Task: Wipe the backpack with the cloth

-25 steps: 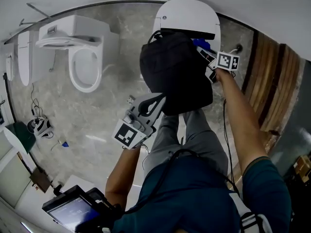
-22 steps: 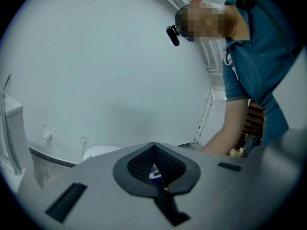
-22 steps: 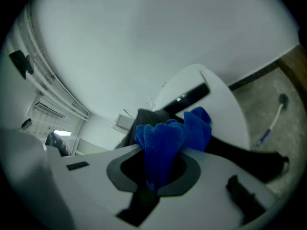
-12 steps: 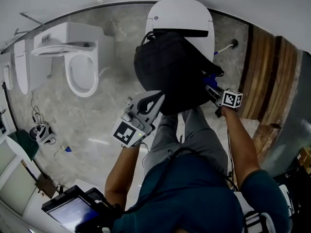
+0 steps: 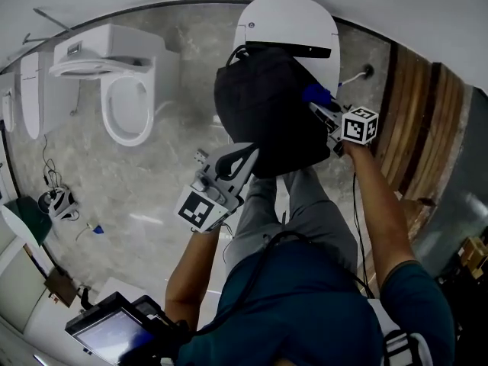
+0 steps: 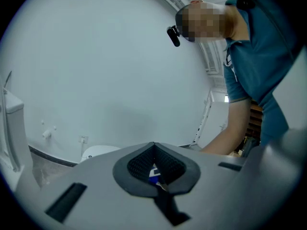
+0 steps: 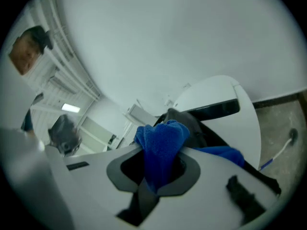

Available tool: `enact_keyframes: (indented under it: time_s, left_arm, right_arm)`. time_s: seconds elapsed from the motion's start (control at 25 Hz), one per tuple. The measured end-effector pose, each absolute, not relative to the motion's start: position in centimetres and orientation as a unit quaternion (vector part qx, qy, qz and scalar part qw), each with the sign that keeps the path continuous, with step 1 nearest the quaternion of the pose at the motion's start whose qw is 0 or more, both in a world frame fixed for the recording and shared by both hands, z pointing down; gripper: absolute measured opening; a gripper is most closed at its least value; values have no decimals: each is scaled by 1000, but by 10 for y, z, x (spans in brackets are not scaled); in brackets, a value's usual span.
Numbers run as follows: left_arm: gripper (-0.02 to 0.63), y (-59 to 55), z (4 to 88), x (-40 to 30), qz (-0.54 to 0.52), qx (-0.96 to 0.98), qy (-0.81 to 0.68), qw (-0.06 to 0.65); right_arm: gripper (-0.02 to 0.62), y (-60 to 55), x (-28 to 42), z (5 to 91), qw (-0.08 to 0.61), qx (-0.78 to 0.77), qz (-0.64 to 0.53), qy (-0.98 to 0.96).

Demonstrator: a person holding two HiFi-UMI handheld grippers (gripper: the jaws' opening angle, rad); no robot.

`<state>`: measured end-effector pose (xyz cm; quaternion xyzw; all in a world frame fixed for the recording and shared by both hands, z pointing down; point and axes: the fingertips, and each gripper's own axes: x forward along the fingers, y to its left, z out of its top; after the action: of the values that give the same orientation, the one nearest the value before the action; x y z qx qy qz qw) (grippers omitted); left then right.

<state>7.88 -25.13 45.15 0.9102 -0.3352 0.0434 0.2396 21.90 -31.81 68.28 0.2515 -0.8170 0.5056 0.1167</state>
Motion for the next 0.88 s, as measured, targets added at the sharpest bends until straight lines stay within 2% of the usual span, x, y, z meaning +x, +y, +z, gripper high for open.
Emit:
enact_keyframes:
  time_s: [0.12, 0.24, 0.4, 0.52, 0.68, 0.88]
  left_arm:
    - [5, -244, 458, 60, 40, 901, -356, 246]
    - [5, -236, 464, 32, 30, 889, -383, 250]
    - [5, -219, 473, 2, 28, 870, -420, 257]
    - [5, -212, 475, -20, 34, 857, -441, 264]
    - [5, -205, 479, -28, 34, 854, -448, 261]
    - [5, -203, 481, -23, 27, 858, -439, 265]
  right_arm:
    - [43, -265, 192, 668, 201, 216, 434, -851]
    - [42, -210, 129, 656, 283, 127, 370, -876]
    - [42, -103, 28, 668, 329, -37, 359, -872]
    - [43, -60, -17, 696, 336, -45, 428, -838]
    - [43, -48, -1, 713, 337, -9, 441, -832]
    - [41, -38, 112, 732, 395, 7, 424, -815]
